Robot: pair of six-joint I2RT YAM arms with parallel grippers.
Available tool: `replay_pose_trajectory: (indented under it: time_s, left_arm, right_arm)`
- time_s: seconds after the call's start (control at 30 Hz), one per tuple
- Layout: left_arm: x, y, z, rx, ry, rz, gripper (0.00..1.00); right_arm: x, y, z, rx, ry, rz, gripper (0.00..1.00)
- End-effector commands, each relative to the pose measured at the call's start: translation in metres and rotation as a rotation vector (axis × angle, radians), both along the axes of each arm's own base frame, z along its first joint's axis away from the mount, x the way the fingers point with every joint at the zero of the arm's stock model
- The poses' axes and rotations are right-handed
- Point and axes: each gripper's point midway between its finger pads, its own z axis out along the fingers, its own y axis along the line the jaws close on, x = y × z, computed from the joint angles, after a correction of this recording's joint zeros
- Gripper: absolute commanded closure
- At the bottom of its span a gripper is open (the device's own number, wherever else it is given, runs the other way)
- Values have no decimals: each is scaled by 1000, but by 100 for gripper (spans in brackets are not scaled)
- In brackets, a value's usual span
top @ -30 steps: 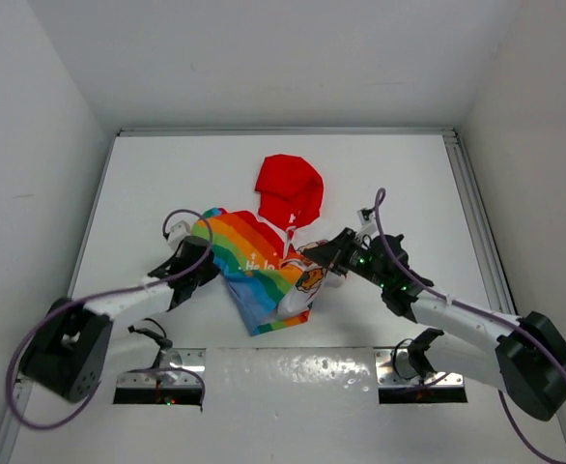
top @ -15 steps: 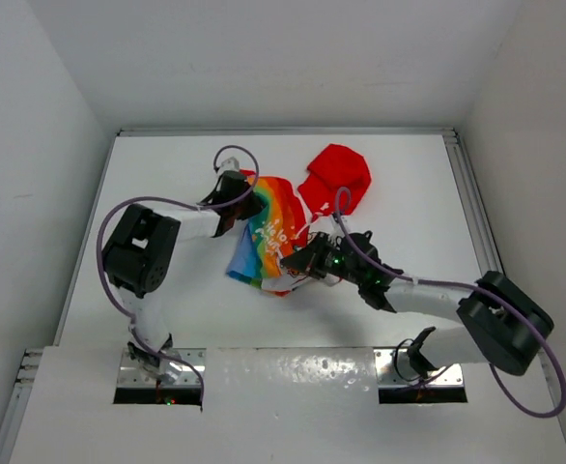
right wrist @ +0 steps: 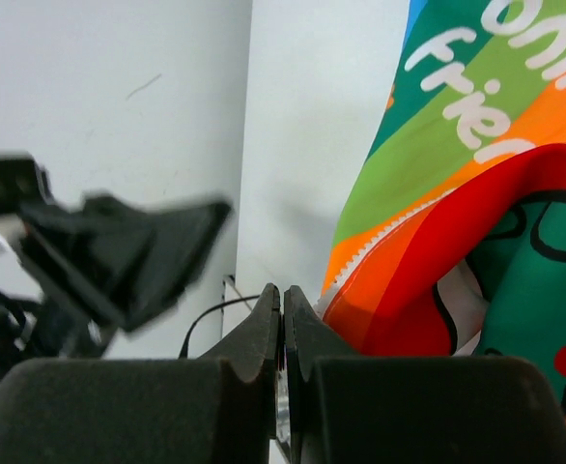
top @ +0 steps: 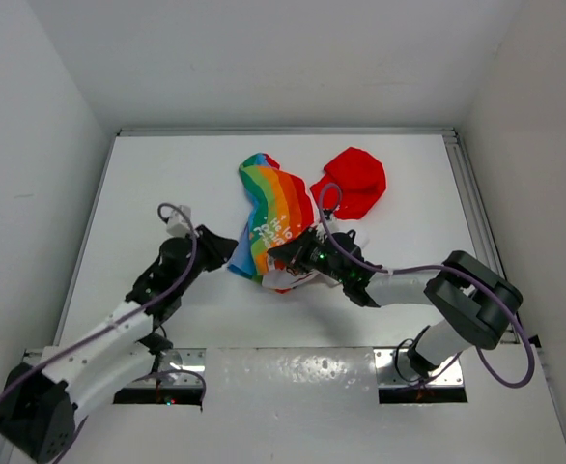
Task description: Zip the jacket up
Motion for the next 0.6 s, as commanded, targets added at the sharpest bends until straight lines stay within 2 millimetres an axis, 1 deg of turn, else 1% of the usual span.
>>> replay_pose_trajectory:
  time_s: [0.0, 0.03, 0.07, 0.1, 0.13, 0.17, 0.23, 0.27, 0.3, 0.33, 0.37, 0.43, 0.47, 0.53, 0.57]
  left_arm:
    - [-51, -33, -13, -213, 105, -188, 72]
    - [-66, -37, -29, -279, 154, -207, 67]
    - [-73, -49, -21, -331, 120, -266, 62]
    - [-81, -54, -23, -353, 126, -299, 54]
    - [-85, -57, -28, -340, 119, -322, 52]
    - [-91, -65, -26, -334, 109, -355, 51]
    - [-92, -72, -21, -326, 82, -390, 50]
    - [-94, -78, -13, -343, 51, -417, 49]
    - [-95, -80, -10, -350, 42, -427, 48]
    - [-95, -81, -13, -350, 48, -430, 48]
    - [-94, -83, -7, -365, 18, -437, 47]
    - [-91, -83, -8, -353, 1, -429, 47]
    - [-89, -84, -5, -354, -12, -427, 47]
    - [-85, -85, -3, -361, -23, -417, 46]
    - [-83, -86, 2, -381, -40, -407, 45]
  right_arm:
    - [18, 2, 32, 68, -94, -68, 100]
    - [18, 2, 32, 68, -94, -65, 100]
    - [18, 3, 33, 73, -93, -63, 100]
    - [17, 3, 34, 77, -93, -57, 100]
    - [14, 4, 35, 87, -86, -44, 100]
    - [11, 3, 33, 90, -79, -39, 100]
    - [8, 1, 33, 102, -64, -36, 100]
    - [6, -1, 32, 103, -59, -37, 100]
    - [5, -2, 32, 105, -54, -36, 100]
    - [4, -3, 32, 112, -51, -40, 100]
    - [2, -4, 32, 116, -50, -38, 100]
    - [2, -4, 33, 131, -43, -40, 100]
    - [-4, -3, 34, 143, -39, -13, 100]
    - [-6, -4, 36, 168, -30, -11, 100]
    - [-9, -6, 34, 171, -27, -11, 100]
